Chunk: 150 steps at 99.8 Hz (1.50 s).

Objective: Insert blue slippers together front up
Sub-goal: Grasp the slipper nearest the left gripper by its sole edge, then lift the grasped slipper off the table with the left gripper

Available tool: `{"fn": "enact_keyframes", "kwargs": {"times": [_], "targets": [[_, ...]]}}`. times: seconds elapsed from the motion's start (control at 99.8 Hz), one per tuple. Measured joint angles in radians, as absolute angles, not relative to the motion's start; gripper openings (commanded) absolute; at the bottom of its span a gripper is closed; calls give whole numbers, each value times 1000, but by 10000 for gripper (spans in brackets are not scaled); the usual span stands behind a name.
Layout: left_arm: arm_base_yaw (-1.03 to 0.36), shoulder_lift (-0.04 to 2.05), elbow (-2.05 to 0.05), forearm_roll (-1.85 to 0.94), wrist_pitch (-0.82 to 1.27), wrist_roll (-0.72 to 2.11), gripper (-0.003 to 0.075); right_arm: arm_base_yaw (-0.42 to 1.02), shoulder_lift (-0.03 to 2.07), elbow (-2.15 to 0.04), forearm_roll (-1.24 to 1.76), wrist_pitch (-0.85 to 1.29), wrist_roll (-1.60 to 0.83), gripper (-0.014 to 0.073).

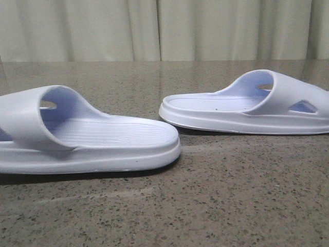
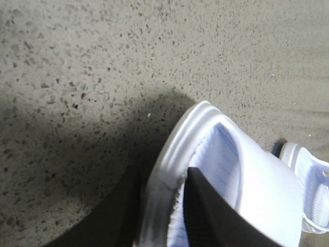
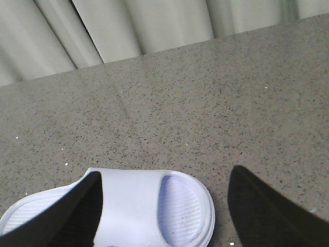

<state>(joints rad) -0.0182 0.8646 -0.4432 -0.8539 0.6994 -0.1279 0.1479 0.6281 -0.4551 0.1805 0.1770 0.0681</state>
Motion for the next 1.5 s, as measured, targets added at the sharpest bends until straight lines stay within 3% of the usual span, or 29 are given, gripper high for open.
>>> {"fn": "enact_keyframes", "kwargs": {"times": [0.11, 0.491, 0.772, 1.503], "targets": [[-18, 865, -443, -855, 690, -128, 15, 148, 628, -455, 181, 175, 68, 445], [-18, 865, -443, -874, 656, -128, 16, 148, 628, -455, 181, 172, 68, 445], [-18, 833, -443, -1068, 678, 0, 16, 148, 639, -455, 179, 171, 68, 445], [-18, 750, -442, -1337, 730, 144, 16, 63, 994, -455, 350, 82, 68, 445]]}}
